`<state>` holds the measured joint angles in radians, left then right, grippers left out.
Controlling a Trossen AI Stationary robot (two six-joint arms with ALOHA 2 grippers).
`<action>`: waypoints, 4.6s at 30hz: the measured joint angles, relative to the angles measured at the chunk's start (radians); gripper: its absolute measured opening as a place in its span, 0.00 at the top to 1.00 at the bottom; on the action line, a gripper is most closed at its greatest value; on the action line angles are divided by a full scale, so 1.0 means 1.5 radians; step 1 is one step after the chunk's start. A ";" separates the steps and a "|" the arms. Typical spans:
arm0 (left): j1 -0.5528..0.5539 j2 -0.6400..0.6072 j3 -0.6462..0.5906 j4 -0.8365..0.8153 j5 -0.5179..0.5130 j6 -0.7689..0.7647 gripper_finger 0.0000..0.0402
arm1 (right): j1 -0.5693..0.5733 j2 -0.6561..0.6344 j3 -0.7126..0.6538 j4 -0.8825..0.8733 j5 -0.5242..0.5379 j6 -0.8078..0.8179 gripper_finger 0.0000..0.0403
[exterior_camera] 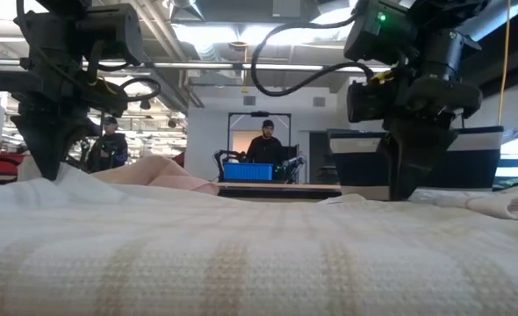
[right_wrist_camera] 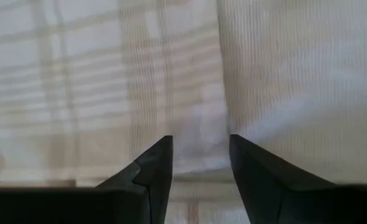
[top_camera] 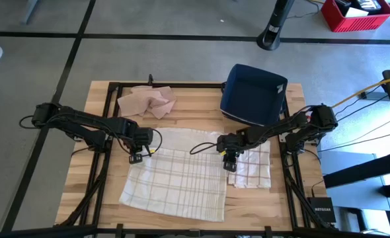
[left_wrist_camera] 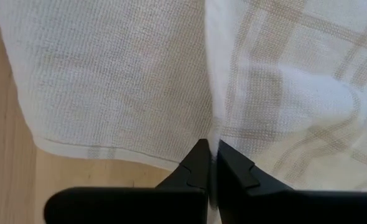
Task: Fold towel
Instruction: Fold the white with grey-stripe towel
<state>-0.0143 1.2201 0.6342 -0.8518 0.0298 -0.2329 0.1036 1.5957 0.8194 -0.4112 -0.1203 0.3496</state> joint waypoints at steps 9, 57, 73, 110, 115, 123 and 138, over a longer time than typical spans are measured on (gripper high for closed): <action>0.000 0.000 0.000 0.005 0.000 0.000 0.98 | 0.001 0.015 0.000 -0.006 0.000 0.007 0.60; -0.322 -0.060 0.071 0.011 -0.011 -0.332 1.00 | 0.226 -0.073 0.070 0.036 0.127 0.100 0.98; -0.572 -0.045 0.076 0.408 -0.089 -0.561 1.00 | 0.365 -0.065 0.069 0.233 0.123 0.259 0.99; -0.817 0.231 0.495 0.299 -0.537 -0.259 1.00 | 0.593 0.007 0.407 0.063 0.544 0.041 0.99; -0.817 0.221 0.495 0.359 -0.554 -0.208 1.00 | 0.594 0.007 0.414 0.081 0.560 0.024 0.99; -0.835 0.222 0.518 0.400 -0.542 -0.152 1.00 | 0.595 0.006 0.440 0.086 0.514 0.008 0.99; -0.845 0.222 0.520 0.222 -0.664 -0.203 1.00 | 0.594 0.006 0.446 -0.055 0.622 0.012 0.99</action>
<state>-1.2823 1.5532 1.4140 -0.5189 -0.9669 -0.5374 0.9943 1.6047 1.4880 -0.4936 0.8121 0.3682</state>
